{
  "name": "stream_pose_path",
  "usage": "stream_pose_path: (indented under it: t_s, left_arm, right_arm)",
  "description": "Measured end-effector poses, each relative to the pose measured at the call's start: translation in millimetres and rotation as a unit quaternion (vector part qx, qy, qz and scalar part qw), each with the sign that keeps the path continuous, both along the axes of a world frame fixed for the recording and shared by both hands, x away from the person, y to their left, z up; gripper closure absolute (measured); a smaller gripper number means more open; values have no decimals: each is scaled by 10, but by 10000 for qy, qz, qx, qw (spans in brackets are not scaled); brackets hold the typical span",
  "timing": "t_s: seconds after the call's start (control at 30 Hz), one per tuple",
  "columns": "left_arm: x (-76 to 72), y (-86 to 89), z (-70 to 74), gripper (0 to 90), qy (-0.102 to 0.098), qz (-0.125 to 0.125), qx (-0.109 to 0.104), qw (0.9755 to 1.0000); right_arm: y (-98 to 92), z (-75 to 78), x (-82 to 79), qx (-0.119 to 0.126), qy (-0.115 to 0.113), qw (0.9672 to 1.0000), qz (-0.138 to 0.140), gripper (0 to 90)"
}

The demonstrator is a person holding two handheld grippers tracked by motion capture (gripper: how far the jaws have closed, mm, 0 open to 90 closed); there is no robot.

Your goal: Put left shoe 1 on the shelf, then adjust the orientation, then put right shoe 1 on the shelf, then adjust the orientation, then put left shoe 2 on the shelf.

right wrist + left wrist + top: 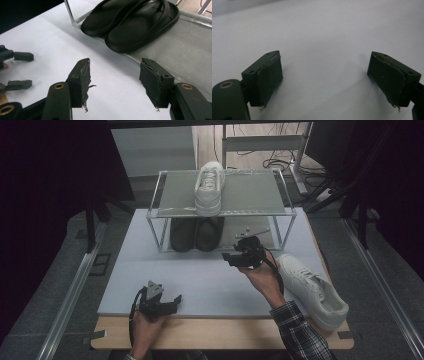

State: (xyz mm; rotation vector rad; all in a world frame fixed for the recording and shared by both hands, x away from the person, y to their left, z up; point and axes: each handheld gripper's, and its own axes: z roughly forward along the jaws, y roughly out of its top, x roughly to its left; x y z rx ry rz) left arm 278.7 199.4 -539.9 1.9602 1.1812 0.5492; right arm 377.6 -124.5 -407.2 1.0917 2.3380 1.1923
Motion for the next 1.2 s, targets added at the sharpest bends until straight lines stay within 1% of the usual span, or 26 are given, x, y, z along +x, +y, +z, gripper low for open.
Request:
stream_pose_path:
  t_s: [0.27, 0.47, 0.83, 0.97, 1.2]
  left_arm:
    - [0, -2, -1, 121, -6, 9, -11, 10000]
    - [-2, -4, -1, 121, -4, 19, -16, 10000]
    - [0, -3, -1, 121, -7, 9, -8, 10000]
    - [-1, -3, -1, 121, -8, 10, -7, 10000]
    - [-1, 0, 0, 121, -3, 0, 6, 10000]
  right_arm:
    - [-96, -15, -89, -32, 10, 10000, 16, 440]
    - [-180, -31, -140, -12, 54, 10000, -1, 449]
    - [-298, -76, -224, -131, 99, 9999, -19, 475]
    - [-332, -79, -247, -133, 117, 9998, -43, 478]
    - [-456, -55, -309, -145, 109, 9998, -119, 488]
